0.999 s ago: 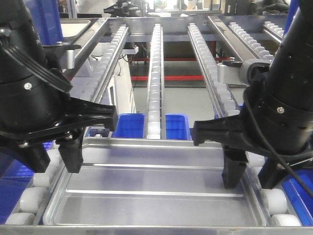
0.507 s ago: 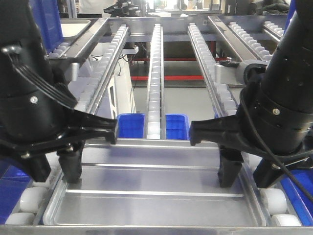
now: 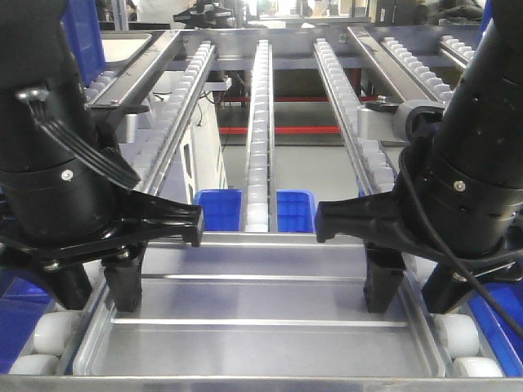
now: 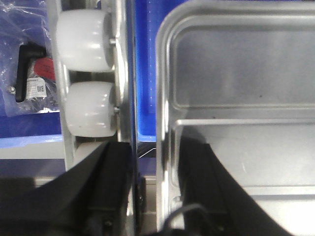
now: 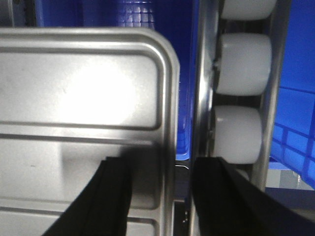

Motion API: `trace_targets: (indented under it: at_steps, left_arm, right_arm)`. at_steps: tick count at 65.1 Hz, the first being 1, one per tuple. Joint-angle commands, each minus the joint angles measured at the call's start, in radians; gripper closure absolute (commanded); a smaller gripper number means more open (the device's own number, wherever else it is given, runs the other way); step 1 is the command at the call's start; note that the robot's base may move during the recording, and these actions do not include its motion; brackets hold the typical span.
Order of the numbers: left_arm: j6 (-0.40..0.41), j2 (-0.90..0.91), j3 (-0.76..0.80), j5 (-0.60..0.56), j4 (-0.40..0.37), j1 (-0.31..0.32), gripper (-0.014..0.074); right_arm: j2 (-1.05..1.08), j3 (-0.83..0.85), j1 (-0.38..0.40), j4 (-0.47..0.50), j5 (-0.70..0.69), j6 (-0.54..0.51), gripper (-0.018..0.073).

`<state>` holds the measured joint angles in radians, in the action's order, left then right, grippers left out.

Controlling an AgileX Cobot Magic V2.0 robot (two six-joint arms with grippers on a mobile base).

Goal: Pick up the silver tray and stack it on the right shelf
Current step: 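Descend both open grippers onto the tray's side rims and close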

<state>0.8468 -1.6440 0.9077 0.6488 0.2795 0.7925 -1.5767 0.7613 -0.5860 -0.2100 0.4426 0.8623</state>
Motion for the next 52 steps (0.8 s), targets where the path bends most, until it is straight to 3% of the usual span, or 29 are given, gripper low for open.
trace_targets:
  at_steps: [1, 22, 34, 40, 52]
  left_arm:
    - [0.002, 0.025, 0.024, -0.025, 0.001, 0.003, 0.0424]
    - [0.002, 0.025, 0.024, -0.025, 0.001, 0.003, 0.0424]
    - [0.002, 0.025, 0.024, -0.025, 0.001, 0.003, 0.0435]
    - [0.002, 0.025, 0.024, -0.025, 0.001, 0.003, 0.0496]
    - [0.002, 0.025, 0.024, -0.025, -0.006, 0.003, 0.0704]
  right_arm:
    - [0.020, 0.019, -0.001, -0.002, -0.013, -0.006, 0.0144]
    - [0.020, 0.019, -0.001, -0.002, -0.013, -0.006, 0.0152]
    - [0.020, 0.019, -0.001, -0.002, -0.013, -0.006, 0.0273]
    - [0.020, 0.019, -0.001, -0.002, -0.010, -0.006, 0.0350]
    - [0.020, 0.019, -0.001, -0.002, -0.005, -0.006, 0.0479]
